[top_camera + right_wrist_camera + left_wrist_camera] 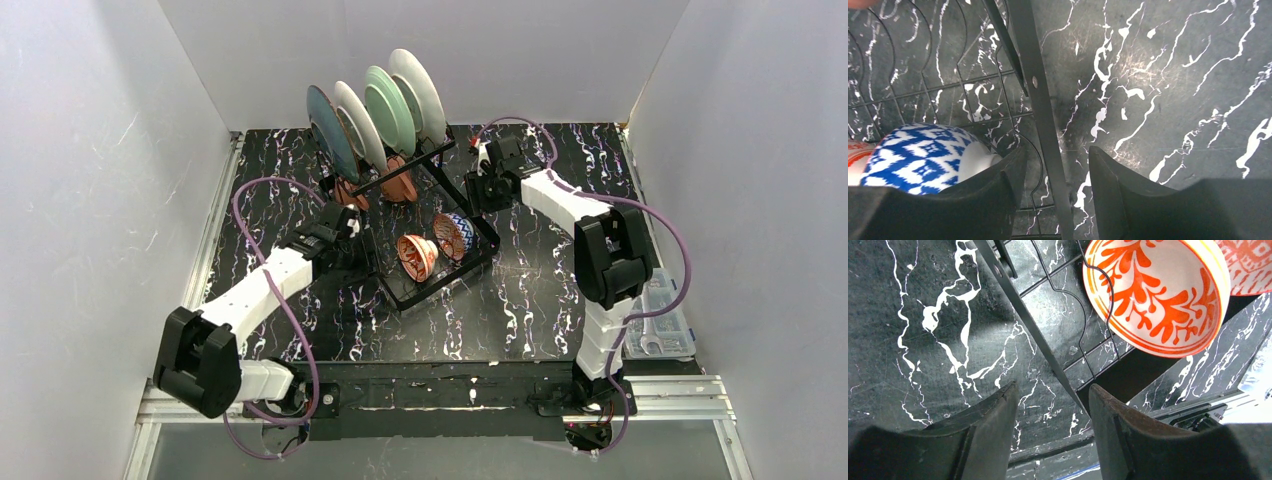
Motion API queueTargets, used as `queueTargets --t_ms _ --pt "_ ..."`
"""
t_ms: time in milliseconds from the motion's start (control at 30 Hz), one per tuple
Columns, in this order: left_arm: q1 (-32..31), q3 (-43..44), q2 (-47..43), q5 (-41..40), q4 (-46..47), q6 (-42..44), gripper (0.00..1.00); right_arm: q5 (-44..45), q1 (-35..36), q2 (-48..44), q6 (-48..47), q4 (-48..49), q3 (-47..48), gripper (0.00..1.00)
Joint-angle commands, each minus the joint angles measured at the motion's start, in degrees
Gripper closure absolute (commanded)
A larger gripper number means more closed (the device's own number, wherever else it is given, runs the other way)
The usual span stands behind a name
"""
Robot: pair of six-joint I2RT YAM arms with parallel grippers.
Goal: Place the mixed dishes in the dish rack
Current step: Move the dish rack to the center of the board.
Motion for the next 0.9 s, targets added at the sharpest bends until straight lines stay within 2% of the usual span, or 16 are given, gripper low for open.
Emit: queueTargets --t_ms 0,167,567,667,767,867 --pt "-0.5 2.1 1.6 -1.7 0.7 -0.8 0.5 -2.0 -0.4 1.4 0.4 2.0 2.1 0.44" --pt "-0.9 2.4 3.6 -2.0 1.2 -0.9 0.56 -1.9 -0.4 2.6 0.5 2.1 2.3 0.48" --pt "-1.2 4.8 8.7 -3.3 1.7 -0.5 0.56 -2.1 -0.4 3.8 0.8 2.3 1.6 0.58" --pt "-1.3 5.4 10.0 -3.2 1.8 -0.4 0.58 -1.6 -0.4 3.9 0.8 2.1 1.3 0.65" --pt "-1.4 5.5 10.7 -3.3 1.7 -0.1 0.66 -1.6 -0.4 3.8 0.8 2.1 0.7 0.75" --pt "-1.4 5.6 11.1 -3.6 1.6 0.1 0.69 -1.6 -0.4 3.8 1.0 2.0 0.3 0.81"
